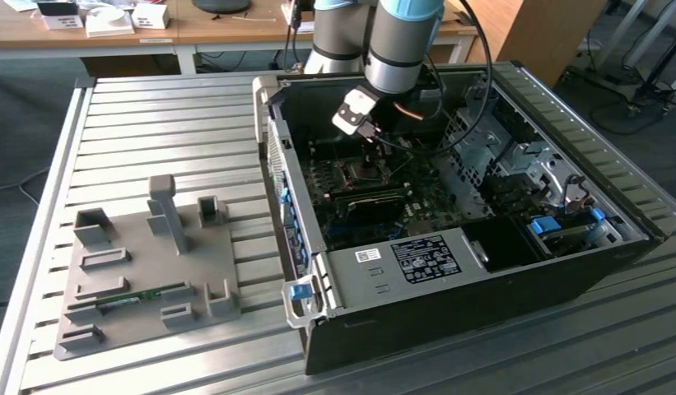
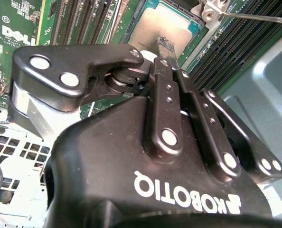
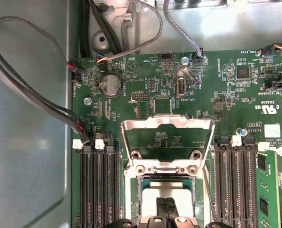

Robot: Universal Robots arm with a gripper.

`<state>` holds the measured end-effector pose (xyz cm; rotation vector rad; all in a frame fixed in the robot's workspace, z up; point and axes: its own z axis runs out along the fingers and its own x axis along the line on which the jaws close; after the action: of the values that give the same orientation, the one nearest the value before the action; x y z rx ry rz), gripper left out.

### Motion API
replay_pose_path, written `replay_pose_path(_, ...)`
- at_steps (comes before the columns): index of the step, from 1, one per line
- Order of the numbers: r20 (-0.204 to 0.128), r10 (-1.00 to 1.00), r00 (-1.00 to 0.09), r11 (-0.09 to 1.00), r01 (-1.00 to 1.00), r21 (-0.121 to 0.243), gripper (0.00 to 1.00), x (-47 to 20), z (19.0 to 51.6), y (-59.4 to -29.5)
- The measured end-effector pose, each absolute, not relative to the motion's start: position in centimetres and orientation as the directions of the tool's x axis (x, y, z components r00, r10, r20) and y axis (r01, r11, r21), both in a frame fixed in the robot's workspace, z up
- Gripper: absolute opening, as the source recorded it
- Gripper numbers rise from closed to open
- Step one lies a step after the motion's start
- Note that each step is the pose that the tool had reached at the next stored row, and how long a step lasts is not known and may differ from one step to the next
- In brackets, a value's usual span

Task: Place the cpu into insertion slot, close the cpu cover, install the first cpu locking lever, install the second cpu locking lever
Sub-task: 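Place the cpu into insertion slot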

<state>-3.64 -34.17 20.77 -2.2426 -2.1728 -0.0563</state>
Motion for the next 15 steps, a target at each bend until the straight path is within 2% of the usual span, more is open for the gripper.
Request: replay_pose_path(15, 0.039, 0.999, 0.031, -0.032, 0.999, 0.013, 0.11, -3.88, 20.49, -34.19)
